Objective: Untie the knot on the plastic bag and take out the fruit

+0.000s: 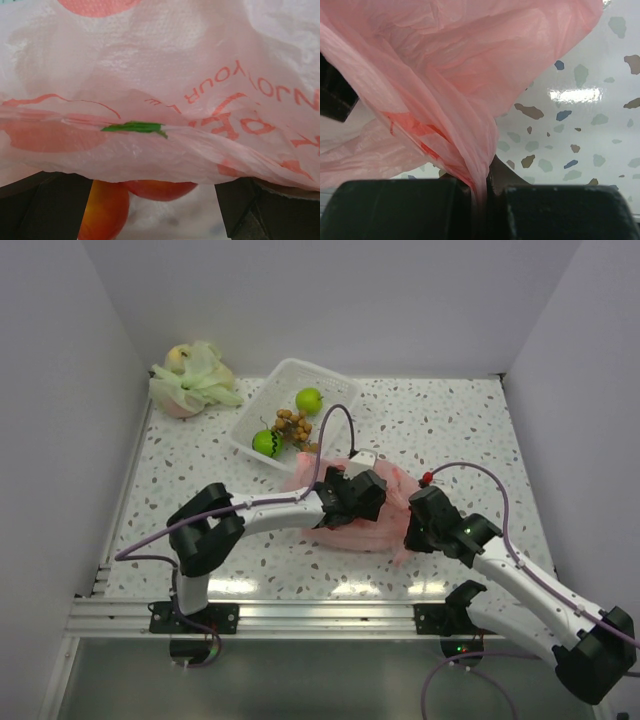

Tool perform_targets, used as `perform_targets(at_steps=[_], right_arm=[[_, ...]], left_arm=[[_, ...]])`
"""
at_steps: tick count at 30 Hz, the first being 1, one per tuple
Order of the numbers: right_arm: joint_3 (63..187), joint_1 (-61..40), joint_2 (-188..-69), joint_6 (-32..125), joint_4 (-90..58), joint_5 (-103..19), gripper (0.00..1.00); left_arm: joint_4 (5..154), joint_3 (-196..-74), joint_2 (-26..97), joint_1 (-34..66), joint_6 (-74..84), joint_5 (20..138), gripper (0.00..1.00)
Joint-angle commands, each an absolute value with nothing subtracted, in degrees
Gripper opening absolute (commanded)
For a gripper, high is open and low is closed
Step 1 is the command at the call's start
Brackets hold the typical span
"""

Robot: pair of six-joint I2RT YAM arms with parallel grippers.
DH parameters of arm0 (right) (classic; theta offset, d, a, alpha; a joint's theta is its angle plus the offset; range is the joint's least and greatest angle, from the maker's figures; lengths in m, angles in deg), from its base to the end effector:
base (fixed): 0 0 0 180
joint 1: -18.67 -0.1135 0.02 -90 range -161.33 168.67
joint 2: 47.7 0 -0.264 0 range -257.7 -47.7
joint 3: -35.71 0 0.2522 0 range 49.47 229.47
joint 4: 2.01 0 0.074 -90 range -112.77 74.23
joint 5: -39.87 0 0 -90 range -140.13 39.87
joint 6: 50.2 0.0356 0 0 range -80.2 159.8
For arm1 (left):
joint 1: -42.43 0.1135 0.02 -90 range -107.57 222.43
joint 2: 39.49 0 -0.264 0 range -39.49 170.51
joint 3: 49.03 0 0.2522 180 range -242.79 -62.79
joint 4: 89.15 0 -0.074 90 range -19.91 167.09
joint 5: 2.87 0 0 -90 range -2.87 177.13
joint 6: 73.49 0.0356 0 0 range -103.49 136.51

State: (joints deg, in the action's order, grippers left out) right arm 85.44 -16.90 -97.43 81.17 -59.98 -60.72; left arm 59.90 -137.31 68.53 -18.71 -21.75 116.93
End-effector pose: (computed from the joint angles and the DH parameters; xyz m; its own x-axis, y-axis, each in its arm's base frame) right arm 0.1334 0.0874 0.2225 -0.8430 0.1958 -0.5010 0.0862 0.9685 0.2336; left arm 0.2112 -0.3466 0.1982 -0.6698 0.1020 -0.7356 0.2462 0.9650 -0.0904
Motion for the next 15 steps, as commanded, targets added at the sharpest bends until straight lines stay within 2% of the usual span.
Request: perform_targets(at_steps=[1,4,10,13,14,15], right_arm=[[84.63,-17.01,-96.39,81.11,-57.52,-59.10,0.01],[84.28,-16.93,-96.74,80.67,-56.99,-57.95,0.01],[84.19,-16.93,-97.09,80.32,-56.64,-57.42,0.01],[84.45,-17.01,-97.00,80.14,-57.08,-57.95,0.01],[84.54,-16.93,-97.00,80.23,-57.52,-58.21,0.01],[84.63,-17.01,-96.74,80.06,-57.78,-58.47,0.01]], left_arm=[[65.92,-140.40,70.80,-17.86,-20.06,120.79,1.00],[67.68,-140.49,72.04,-17.68,-19.18,121.76,1.00],[75.31,-139.70,74.67,-17.51,-17.51,123.52,0.91],[76.21,-138.91,75.03,-17.51,-16.46,124.13,0.79],[78.56,-138.56,74.77,-17.51,-16.19,123.96,0.71],[78.84,-137.68,74.42,-17.51,-15.49,123.70,0.66]])
